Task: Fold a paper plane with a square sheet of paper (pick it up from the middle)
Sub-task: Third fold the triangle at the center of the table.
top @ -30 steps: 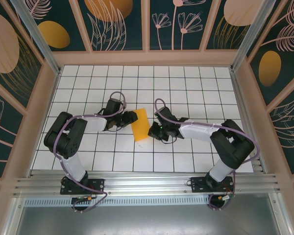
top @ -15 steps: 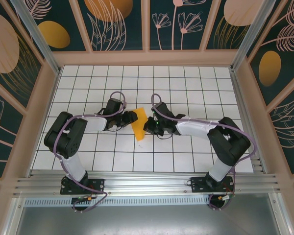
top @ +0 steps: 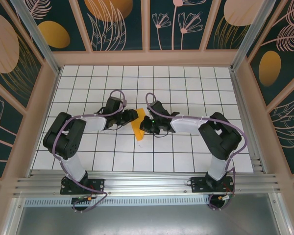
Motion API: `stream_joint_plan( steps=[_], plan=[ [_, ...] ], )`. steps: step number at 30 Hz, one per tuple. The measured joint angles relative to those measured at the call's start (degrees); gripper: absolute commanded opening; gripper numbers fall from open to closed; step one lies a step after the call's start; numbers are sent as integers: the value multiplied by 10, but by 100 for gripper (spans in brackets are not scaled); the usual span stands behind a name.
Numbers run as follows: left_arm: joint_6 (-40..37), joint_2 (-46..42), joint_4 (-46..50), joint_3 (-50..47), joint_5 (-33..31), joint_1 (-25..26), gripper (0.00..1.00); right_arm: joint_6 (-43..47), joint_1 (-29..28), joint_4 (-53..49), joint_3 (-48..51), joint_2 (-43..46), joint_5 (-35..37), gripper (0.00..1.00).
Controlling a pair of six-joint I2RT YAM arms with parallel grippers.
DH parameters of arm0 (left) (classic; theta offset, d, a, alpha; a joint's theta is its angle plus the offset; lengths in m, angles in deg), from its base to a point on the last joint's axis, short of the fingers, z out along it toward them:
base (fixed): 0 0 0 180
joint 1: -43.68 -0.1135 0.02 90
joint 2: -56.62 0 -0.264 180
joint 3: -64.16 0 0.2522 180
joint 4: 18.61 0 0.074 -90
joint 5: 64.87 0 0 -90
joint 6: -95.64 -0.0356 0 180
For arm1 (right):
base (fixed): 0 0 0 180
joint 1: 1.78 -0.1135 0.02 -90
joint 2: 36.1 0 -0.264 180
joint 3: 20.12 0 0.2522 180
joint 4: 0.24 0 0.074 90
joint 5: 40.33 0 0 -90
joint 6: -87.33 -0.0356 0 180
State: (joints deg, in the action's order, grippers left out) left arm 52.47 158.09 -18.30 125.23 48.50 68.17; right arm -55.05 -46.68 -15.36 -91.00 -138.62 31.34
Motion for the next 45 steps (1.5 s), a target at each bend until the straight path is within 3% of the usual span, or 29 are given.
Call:
stream_joint_plan(
  steps=[16,45],
  plan=[
    [-10,40,23,39,-38,-11,42,11,0,12,-17,-23,-9,7],
    [-18,43,31,41,-43,-12,41,30,-3,33,-55,-81,-13,6]
  ],
)
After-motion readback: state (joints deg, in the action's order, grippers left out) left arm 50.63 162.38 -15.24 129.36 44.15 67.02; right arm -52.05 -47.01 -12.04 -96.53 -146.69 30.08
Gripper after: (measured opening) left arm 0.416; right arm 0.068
